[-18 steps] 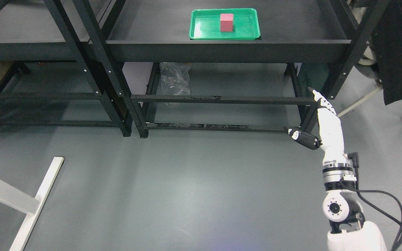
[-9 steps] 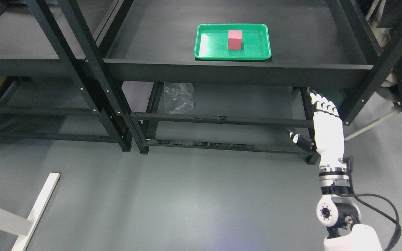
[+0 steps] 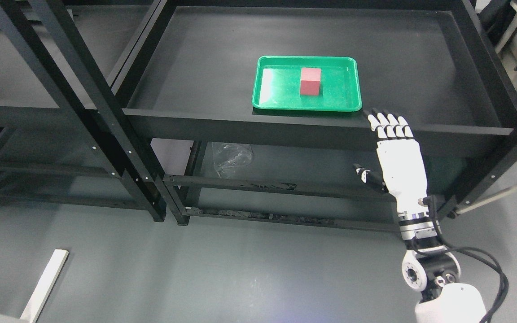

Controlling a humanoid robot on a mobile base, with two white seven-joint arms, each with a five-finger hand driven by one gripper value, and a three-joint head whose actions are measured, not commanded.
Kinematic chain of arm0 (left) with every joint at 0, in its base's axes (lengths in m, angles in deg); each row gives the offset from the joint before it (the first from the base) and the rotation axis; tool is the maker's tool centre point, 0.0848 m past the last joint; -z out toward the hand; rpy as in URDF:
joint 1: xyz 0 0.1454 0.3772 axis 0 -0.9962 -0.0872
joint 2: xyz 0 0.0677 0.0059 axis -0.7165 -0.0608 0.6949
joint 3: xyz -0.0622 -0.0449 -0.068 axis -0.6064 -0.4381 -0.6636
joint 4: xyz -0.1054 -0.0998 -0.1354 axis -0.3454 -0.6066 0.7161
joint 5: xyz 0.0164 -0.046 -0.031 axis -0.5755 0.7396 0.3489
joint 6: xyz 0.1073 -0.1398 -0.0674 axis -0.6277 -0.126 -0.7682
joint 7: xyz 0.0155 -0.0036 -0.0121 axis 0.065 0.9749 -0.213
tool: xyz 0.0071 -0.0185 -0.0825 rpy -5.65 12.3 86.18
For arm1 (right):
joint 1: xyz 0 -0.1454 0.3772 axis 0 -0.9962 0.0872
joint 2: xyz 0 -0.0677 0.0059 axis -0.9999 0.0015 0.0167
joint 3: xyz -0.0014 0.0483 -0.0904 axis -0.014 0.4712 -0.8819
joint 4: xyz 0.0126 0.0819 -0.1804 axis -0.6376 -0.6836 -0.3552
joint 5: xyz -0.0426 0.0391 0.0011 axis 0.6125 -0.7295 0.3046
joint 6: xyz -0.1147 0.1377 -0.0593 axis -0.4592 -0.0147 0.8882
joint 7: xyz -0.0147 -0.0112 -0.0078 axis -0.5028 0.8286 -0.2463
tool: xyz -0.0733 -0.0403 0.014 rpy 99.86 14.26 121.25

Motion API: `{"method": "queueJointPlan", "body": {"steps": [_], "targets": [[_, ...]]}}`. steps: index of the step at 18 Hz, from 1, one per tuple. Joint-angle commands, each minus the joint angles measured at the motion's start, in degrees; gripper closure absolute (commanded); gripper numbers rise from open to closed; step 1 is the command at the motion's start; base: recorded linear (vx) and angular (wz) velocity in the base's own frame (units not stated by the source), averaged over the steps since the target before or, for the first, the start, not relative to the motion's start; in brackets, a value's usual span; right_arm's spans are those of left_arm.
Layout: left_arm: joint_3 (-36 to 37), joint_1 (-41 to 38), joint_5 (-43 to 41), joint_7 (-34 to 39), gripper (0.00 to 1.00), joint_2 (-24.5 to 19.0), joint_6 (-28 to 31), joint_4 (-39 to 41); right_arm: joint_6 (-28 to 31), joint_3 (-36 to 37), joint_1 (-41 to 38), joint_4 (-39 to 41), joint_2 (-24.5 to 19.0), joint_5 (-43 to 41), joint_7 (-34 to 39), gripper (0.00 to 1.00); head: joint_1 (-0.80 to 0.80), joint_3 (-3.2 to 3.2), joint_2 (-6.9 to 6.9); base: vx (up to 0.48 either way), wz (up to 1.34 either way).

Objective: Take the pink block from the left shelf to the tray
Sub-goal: 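Drive toward the shelf and raise the right hand toward the green tray, then lower the right hand over the pink cube and close fingers around it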

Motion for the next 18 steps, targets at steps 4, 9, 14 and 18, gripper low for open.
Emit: {"method": "queueJointPlan", "body": {"steps": [4, 9, 14, 18], "targets": [[0.0, 1.7, 0.0, 0.0, 0.00, -1.0, 0.0, 1.0, -0.9, -2.1, 1.1, 0.0, 1.0, 0.8, 0.1, 0.01, 0.00, 0.00, 0.00, 0.292, 0.05], [0.0, 1.7, 0.0, 0.0, 0.00, -1.0, 0.0, 1.0, -3.7, -2.3, 2.5, -0.2, 1.0, -1.5, 6.5, 0.01, 0.00, 0.00, 0.00, 0.277, 0.06], [0.0, 1.7, 0.0, 0.0, 0.00, -1.0, 0.0, 1.0, -3.9, -3.3, 2.8, -1.6, 1.0, -1.4, 13.0, 0.01, 0.00, 0.00, 0.00, 0.245, 0.06], [0.0, 1.7, 0.0, 0.0, 0.00, -1.0, 0.0, 1.0, -3.8, -4.2, 3.1, -3.4, 1.0, -1.4, 18.1, 0.01, 0.00, 0.00, 0.00, 0.221, 0.04]]}}
